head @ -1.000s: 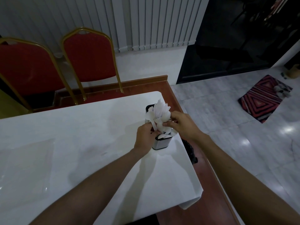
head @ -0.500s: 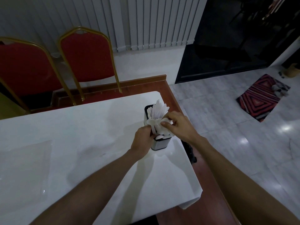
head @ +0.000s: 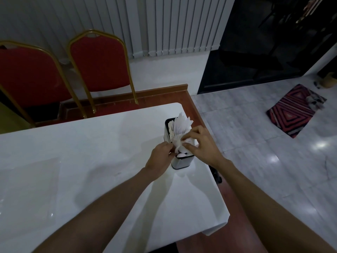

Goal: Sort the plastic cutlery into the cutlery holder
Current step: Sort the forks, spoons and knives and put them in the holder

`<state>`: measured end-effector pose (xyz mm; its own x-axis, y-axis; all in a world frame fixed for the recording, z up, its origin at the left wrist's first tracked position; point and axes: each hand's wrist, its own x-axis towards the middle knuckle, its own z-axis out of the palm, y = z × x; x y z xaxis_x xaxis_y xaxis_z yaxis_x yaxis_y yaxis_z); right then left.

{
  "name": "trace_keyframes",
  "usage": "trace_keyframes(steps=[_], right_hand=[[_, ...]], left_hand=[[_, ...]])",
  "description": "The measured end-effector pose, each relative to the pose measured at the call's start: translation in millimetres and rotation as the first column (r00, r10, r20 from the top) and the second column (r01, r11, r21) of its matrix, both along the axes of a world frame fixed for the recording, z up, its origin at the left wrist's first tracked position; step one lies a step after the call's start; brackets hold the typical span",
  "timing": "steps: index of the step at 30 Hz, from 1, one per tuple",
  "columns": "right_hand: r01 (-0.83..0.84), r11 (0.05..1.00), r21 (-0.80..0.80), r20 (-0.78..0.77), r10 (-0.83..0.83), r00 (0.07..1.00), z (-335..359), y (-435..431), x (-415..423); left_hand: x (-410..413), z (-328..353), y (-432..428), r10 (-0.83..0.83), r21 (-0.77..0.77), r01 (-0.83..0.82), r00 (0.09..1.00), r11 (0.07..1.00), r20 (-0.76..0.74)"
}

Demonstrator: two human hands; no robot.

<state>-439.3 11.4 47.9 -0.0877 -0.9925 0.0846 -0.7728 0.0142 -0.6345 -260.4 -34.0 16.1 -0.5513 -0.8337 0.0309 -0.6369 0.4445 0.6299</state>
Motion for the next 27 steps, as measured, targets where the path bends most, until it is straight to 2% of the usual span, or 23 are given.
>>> trace_keyframes(steps=[4, 7, 10, 15, 18, 22, 27], right_hand=[[0.231, 0.969, -0.084, 0.186, -0.212, 0.959, 1.2, 12.5, 5.3], [0.376, 0.926, -0.028, 0.26, -0.356, 0.897, -6.1, 26.6, 12.6], [0.414, 0.907, 0.073, 0.342, -0.412, 0.844, -20.0, 38.2, 20.2], [0.486, 0.851, 0.198, 0.424, -0.522, 0.74, -55.2, 46.2, 31.1], [0.466, 0.839, 0.28, 0.428, -0.544, 0.722, -70.9, 48.9, 39.7], [0.457, 0.835, 0.308, 0.421, -0.55, 0.721, -83.6, 33.4, 49.4], [0.53, 0.777, 0.34, 0.343, -0.627, 0.699, -115.5, 16.9, 50.0]], left_hand=[[17.2, -6.3, -7.6, -0.006, -0.014, 0.006, 1.0, 1.0, -0.012], [28.4, -8.9, -20.2, 0.024, -0.012, -0.024, 0.999, 1.0, -0.031], [29.8, -6.1, -38.4, 0.04, -0.004, -0.04, 0.998, 0.999, -0.044], [22.8, -2.2, -68.2, 0.001, 0.116, -0.008, 0.998, 0.993, 0.059], [15.1, 0.9, -82.2, -0.023, 0.211, 0.007, 0.997, 0.977, 0.075], [-3.9, 6.4, -100.8, -0.026, 0.38, 0.007, 0.999, 0.925, 0.047], [-14.6, 6.4, -110.9, 0.069, 0.536, -0.01, 0.994, 0.844, -0.09]])
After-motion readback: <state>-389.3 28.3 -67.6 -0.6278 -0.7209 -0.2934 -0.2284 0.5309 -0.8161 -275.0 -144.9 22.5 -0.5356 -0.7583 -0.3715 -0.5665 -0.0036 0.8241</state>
